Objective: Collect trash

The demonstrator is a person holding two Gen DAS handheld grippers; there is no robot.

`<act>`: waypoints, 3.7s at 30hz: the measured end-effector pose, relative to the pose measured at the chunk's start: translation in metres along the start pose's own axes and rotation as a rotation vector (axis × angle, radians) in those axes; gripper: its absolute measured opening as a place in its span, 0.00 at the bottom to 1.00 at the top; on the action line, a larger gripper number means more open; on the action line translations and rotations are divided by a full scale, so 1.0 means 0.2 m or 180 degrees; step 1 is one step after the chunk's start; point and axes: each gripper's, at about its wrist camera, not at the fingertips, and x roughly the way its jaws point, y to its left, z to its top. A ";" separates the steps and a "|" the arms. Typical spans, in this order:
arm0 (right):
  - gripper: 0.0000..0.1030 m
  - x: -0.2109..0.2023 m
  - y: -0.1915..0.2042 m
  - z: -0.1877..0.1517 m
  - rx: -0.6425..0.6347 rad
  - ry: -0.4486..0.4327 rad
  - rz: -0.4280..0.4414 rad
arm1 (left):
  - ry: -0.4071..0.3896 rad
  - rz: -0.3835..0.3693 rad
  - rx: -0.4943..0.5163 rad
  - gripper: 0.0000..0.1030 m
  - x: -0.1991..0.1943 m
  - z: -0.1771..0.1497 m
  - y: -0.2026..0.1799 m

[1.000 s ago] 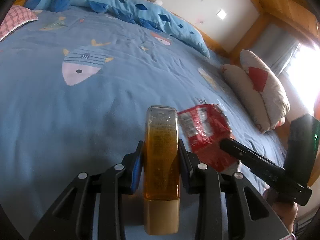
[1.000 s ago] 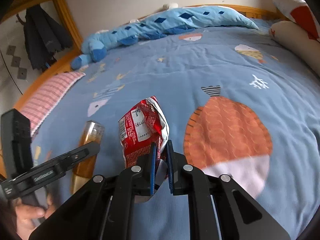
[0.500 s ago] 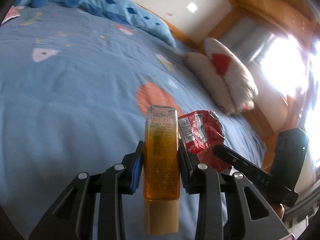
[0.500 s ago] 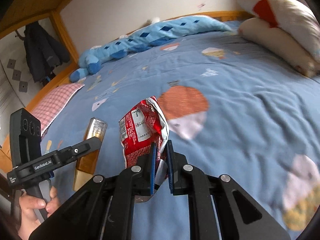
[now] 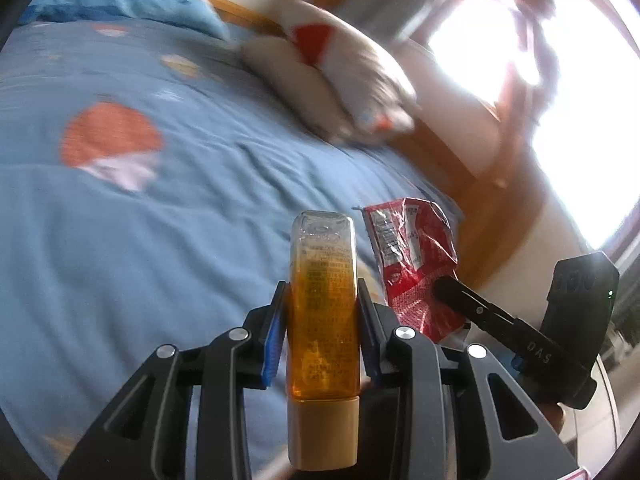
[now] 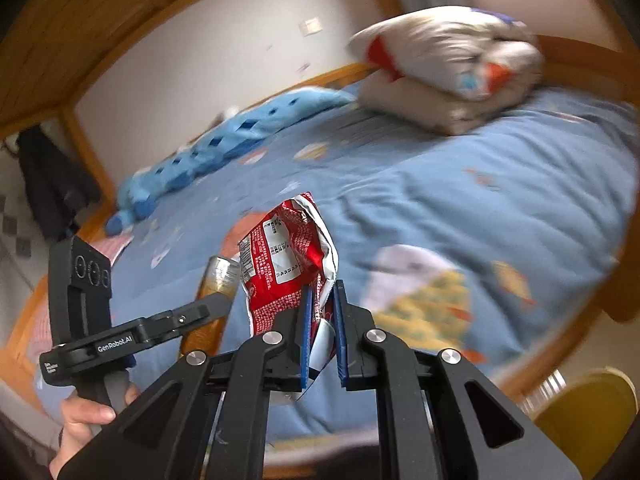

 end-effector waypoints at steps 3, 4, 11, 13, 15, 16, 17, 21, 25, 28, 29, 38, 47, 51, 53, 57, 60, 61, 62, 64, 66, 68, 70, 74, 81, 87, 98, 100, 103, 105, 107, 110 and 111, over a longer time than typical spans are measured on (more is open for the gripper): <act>0.10 -0.18 -0.16 -0.05 0.0159 -0.0139 -0.0178 | 0.0149 -0.0186 0.0171 0.32 0.12 -0.05 -0.20; 0.10 -0.23 -0.20 -0.06 0.0200 -0.0167 -0.0213 | 0.0200 -0.0246 0.0228 0.32 0.16 -0.08 -0.27; 0.10 -0.61 -0.48 -0.19 0.0440 -0.0460 -0.0625 | 0.0505 -0.0494 0.0488 0.32 0.39 -0.22 -0.61; 0.10 -0.71 -0.56 -0.24 0.0504 -0.0519 -0.0742 | 0.0611 -0.0533 0.0585 0.32 0.46 -0.27 -0.70; 0.10 -0.78 -0.61 -0.28 0.0564 -0.0554 -0.0838 | 0.0723 -0.0574 0.0672 0.32 0.52 -0.32 -0.78; 0.10 -0.81 -0.63 -0.29 0.0588 -0.0567 -0.0890 | 0.0775 -0.0595 0.0700 0.32 0.55 -0.34 -0.81; 0.10 -0.85 -0.66 -0.32 0.0608 -0.0596 -0.0974 | 0.0827 -0.0609 0.0730 0.32 0.58 -0.36 -0.85; 0.10 -0.96 -0.76 -0.42 0.0693 -0.0586 -0.1191 | 0.1069 -0.0661 0.0833 0.32 0.71 -0.48 -0.97; 0.10 -1.02 -0.88 -0.54 0.0860 -0.0497 -0.1337 | 0.1303 -0.0693 0.0923 0.32 0.83 -0.60 -1.05; 0.10 -1.05 -0.95 -0.61 0.0968 -0.0430 -0.1416 | 0.1491 -0.0681 0.1002 0.32 0.92 -0.69 -1.10; 0.10 -1.05 -0.99 -0.64 0.1005 -0.0396 -0.1490 | 0.1551 -0.0666 0.1047 0.32 0.94 -0.72 -1.12; 0.12 -1.04 -1.15 -0.76 0.1259 -0.0208 -0.1616 | 0.1752 -0.0540 0.1212 0.32 1.12 -0.83 -1.20; 0.55 -1.04 -1.21 -0.80 0.1335 -0.0139 -0.1826 | 0.1722 -0.0273 0.1156 0.81 1.16 -0.83 -1.15; 0.55 -1.06 -1.24 -0.81 0.1500 -0.0177 -0.1688 | 0.1761 -0.0204 0.1443 0.84 1.17 -0.89 -1.20; 0.55 -1.05 -1.24 -0.82 0.1535 -0.0152 -0.1632 | 0.1766 -0.0195 0.1549 0.84 1.17 -0.91 -1.22; 0.55 -1.04 -1.23 -0.83 0.1542 -0.0105 -0.1589 | 0.1743 -0.0208 0.1607 0.84 1.16 -0.91 -1.23; 0.55 -1.02 -1.23 -0.84 0.1561 -0.0062 -0.1585 | 0.1740 -0.0236 0.1546 0.84 1.15 -0.90 -1.21; 0.55 -1.02 -1.23 -0.84 0.1578 -0.0050 -0.1570 | 0.1732 -0.0247 0.1532 0.84 1.15 -0.90 -1.21; 0.55 -1.02 -1.23 -0.84 0.1586 -0.0041 -0.1556 | 0.1730 -0.0262 0.1518 0.84 1.15 -0.89 -1.21; 0.55 -1.01 -1.23 -0.84 0.1592 -0.0026 -0.1552 | 0.1706 -0.0268 0.1508 0.84 1.14 -0.89 -1.21; 0.54 -1.01 -1.23 -0.84 0.1581 -0.0010 -0.1549 | 0.1697 -0.0290 0.1501 0.84 1.13 -0.89 -1.20; 0.54 -1.00 -1.21 -0.84 0.1571 0.0001 -0.1511 | 0.1688 -0.0293 0.1503 0.84 1.13 -0.89 -1.20; 0.54 -1.00 -1.21 -0.84 0.1565 0.0006 -0.1499 | 0.1690 -0.0302 0.1495 0.84 1.13 -0.88 -1.20; 0.54 -0.98 -1.19 -0.83 0.1540 0.0037 -0.1487 | 0.1691 -0.0321 0.1499 0.84 1.12 -0.88 -1.20; 0.54 -0.97 -1.19 -0.83 0.1536 0.0062 -0.1481 | 0.1649 -0.0347 0.1474 0.86 1.11 -0.87 -1.20; 0.54 -0.97 -1.18 -0.83 0.1538 0.0099 -0.1503 | 0.1613 -0.0339 0.1469 0.87 1.10 -0.87 -1.20; 0.60 -0.93 -1.13 -0.81 0.1411 0.0254 -0.1666 | 0.1516 -0.0250 0.1516 0.90 1.10 -0.87 -1.21; 0.65 -0.92 -1.13 -0.82 0.1415 0.0263 -0.1685 | 0.1496 -0.0238 0.1529 0.93 1.09 -0.86 -1.22; 0.68 -0.93 -1.13 -0.82 0.1443 0.0257 -0.1703 | 0.1437 -0.0157 0.1603 0.96 1.08 -0.86 -1.23; 0.74 -0.94 -1.13 -0.82 0.1489 0.0242 -0.1724 | 0.1412 -0.0190 0.1601 0.96 1.06 -0.84 -1.24; 0.78 -0.95 -1.14 -0.81 0.1531 0.0226 -0.1721 | 0.1359 -0.0165 0.1592 0.96 1.04 -0.83 -1.24; 0.78 -0.97 -1.12 -0.80 0.1475 0.0204 -0.1828 | 0.1288 -0.0132 0.1542 0.96 1.01 -0.79 -1.22; 0.78 -0.97 -1.12 -0.80 0.1462 0.0199 -0.1854 | 0.1257 -0.0120 0.1508 0.96 1.00 -0.76 -1.21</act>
